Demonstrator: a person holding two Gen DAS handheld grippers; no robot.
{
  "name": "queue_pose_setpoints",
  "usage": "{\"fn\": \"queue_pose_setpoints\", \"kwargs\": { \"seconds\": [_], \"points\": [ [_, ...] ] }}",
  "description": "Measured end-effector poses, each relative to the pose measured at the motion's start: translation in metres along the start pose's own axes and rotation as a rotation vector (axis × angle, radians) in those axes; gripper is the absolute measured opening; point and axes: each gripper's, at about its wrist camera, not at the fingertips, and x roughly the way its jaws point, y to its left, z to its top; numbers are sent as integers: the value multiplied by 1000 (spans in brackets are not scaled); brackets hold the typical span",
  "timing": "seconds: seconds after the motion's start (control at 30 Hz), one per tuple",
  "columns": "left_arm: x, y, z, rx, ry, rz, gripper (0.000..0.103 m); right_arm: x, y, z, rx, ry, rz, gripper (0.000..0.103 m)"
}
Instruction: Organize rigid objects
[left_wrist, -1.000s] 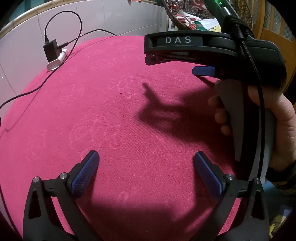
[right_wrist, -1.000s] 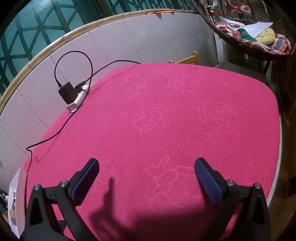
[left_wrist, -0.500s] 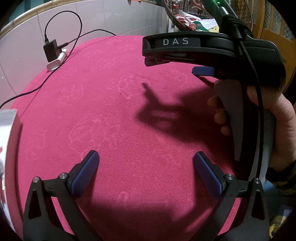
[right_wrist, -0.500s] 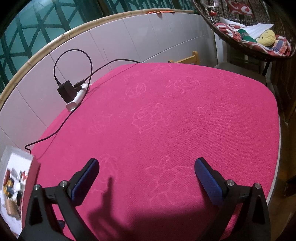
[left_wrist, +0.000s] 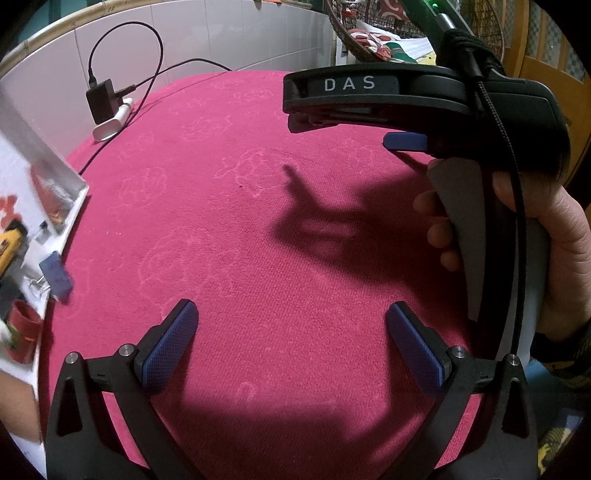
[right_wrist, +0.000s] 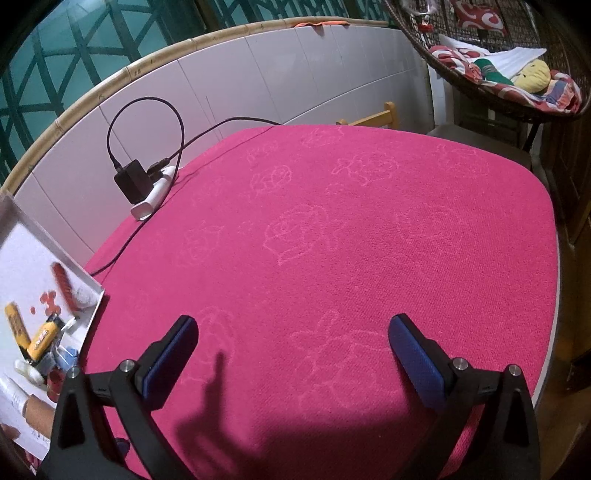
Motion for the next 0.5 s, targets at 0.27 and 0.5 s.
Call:
{"fn": "queue_pose_setpoints", "kwargs": {
  "seconds": [0.27,0.5],
  "points": [
    [2,3,0,5,-3,-6,103,0,-1,0,-2,1,-3,103],
    [2,2,0,12,-7,-10,103,0,0,0,-3,1,-3,103]
  ]
}}
